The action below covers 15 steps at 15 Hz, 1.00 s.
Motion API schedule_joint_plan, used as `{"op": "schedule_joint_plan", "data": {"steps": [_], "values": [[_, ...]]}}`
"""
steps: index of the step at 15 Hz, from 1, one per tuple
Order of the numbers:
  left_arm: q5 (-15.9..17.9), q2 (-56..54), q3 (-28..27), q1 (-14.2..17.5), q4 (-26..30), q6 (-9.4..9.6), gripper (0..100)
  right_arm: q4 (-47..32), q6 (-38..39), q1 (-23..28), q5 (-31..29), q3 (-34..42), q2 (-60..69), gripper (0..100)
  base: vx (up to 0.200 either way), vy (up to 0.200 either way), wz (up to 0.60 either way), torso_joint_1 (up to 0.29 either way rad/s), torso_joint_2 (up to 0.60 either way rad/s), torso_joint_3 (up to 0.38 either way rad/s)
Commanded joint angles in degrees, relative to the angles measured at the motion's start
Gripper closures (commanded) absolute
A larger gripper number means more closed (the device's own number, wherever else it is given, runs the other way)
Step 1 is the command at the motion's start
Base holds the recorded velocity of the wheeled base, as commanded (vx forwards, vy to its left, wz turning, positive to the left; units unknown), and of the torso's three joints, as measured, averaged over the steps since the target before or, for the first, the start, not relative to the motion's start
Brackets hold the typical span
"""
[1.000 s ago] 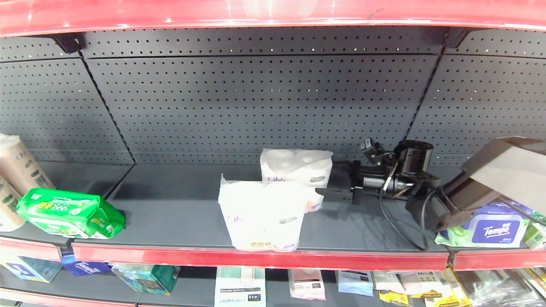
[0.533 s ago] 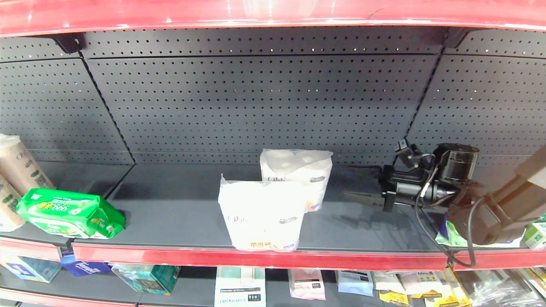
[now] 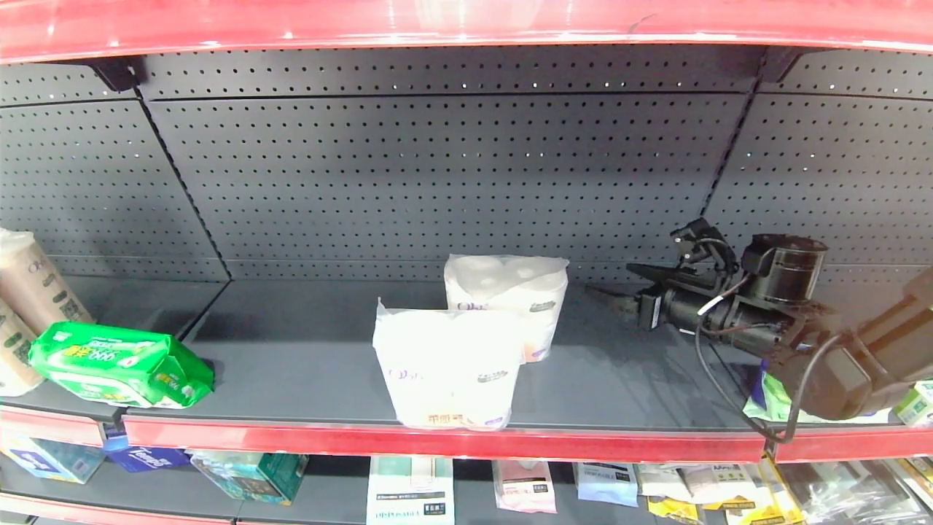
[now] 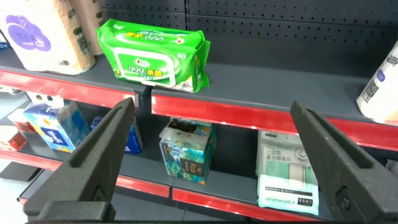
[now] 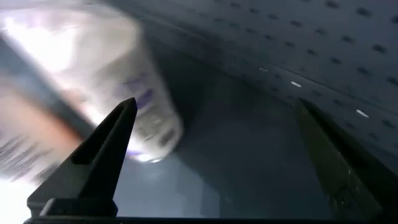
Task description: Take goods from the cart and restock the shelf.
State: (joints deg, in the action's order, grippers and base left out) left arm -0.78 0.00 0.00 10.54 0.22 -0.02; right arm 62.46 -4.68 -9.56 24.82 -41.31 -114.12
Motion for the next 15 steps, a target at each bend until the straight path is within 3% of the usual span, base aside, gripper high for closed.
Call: {"op": "schedule_joint_plan", "data": {"steps": [1,3,9,15], "values": [[-0.01,0.0,0.0,0.0,-0.04,0.02,0,-0.06,0.02,-2.92,-4.69,-0.17,-0.41,0,0.0,0.0,0.0,0.0,0.0,0.0],[-0.01,0.0,0.0,0.0,-0.04,0.02,0,-0.06,0.2,-6.26,-13.13,-0.35,-1.72,0,0.0,0.0,0.0,0.0,0.0,0.0],[-0.01,0.0,0.0,0.0,-0.04,0.02,0,-2.7,-0.59,-8.37,-22.36,-2.1,-2.95,0,0.0,0.0,0.0,0.0,0.0,0.0],[-0.01,0.0,0.0,0.0,-0.04,0.02,0,-3.05,-0.59,-9.87,-23.41,-3.51,-3.48,0,0.0,0.0,0.0,0.0,0.0,0.0]]}}
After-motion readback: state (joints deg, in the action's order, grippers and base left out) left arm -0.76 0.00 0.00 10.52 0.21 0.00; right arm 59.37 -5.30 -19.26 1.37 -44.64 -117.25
